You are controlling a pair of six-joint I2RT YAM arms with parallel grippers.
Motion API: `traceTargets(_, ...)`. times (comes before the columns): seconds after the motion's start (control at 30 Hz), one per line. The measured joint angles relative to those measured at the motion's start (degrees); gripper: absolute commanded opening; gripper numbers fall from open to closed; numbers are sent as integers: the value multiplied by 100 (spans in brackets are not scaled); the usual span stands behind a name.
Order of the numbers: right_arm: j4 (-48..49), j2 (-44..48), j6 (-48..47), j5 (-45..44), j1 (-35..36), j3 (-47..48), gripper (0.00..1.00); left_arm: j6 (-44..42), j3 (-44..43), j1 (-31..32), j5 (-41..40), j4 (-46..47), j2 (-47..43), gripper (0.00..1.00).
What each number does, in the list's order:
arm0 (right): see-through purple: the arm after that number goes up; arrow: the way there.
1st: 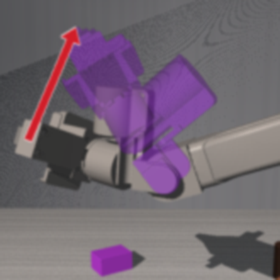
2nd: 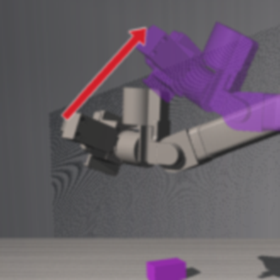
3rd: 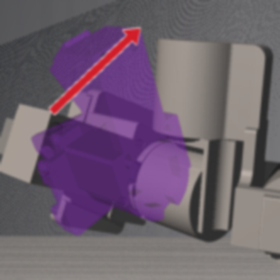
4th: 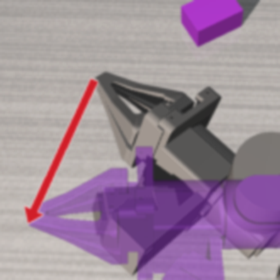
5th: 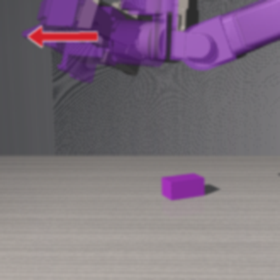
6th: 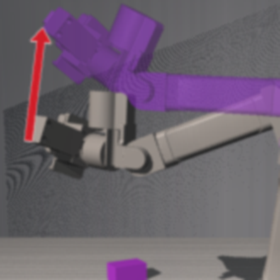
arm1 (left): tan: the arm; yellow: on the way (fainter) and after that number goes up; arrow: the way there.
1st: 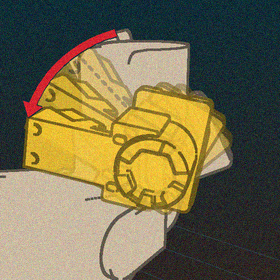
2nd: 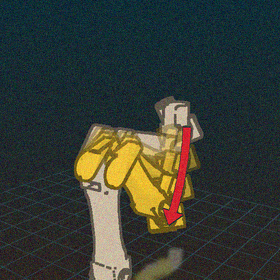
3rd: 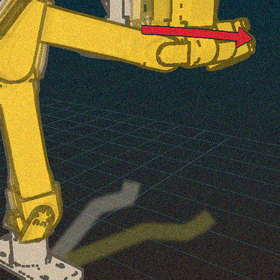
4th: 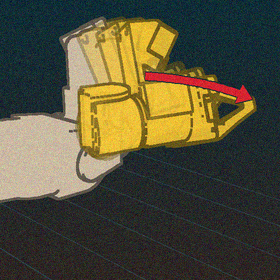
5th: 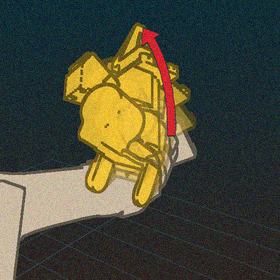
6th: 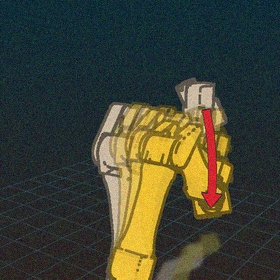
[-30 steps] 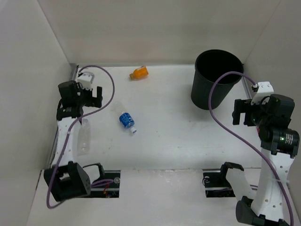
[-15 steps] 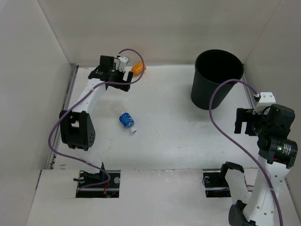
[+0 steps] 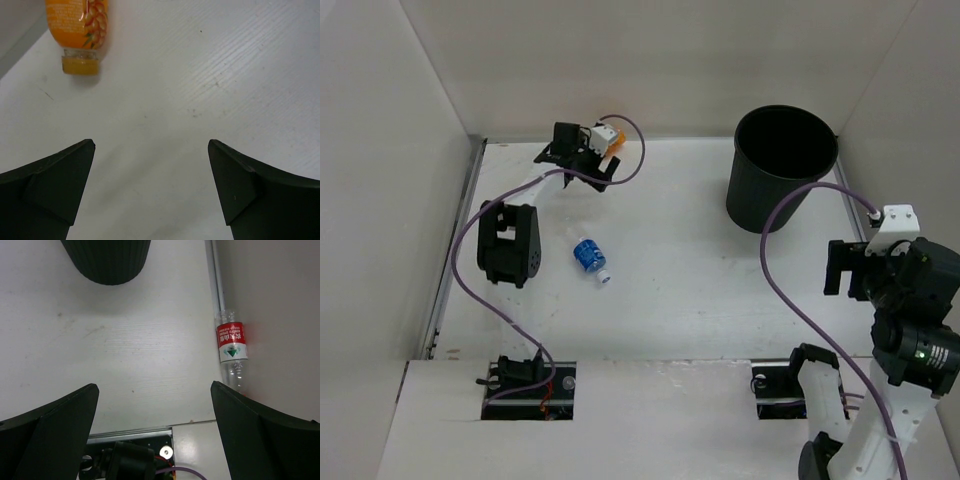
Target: Put the plastic bottles in the bin
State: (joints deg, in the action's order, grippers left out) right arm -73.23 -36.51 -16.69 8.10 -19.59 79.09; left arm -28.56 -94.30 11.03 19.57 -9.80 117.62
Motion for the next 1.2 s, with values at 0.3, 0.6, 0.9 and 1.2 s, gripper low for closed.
traceTargets(0.3,-402,-173,-81,26,-107,780,100,-597,-1176,-299,345,1023,1305,100)
traceTargets(0.6,-463,-382,-184,4,-358,1882,100,-560,-2726,-271,466,1303,2439,100)
traceTargets(0.9,-483,-645,-170,131,-793,3025,100,-485,-2769,-17,549,1335,2684,96)
traceTargets(1.2,-452,-1137,-164,1108,-1773,4968,100,-879,-3458,205,234,896,3331,71)
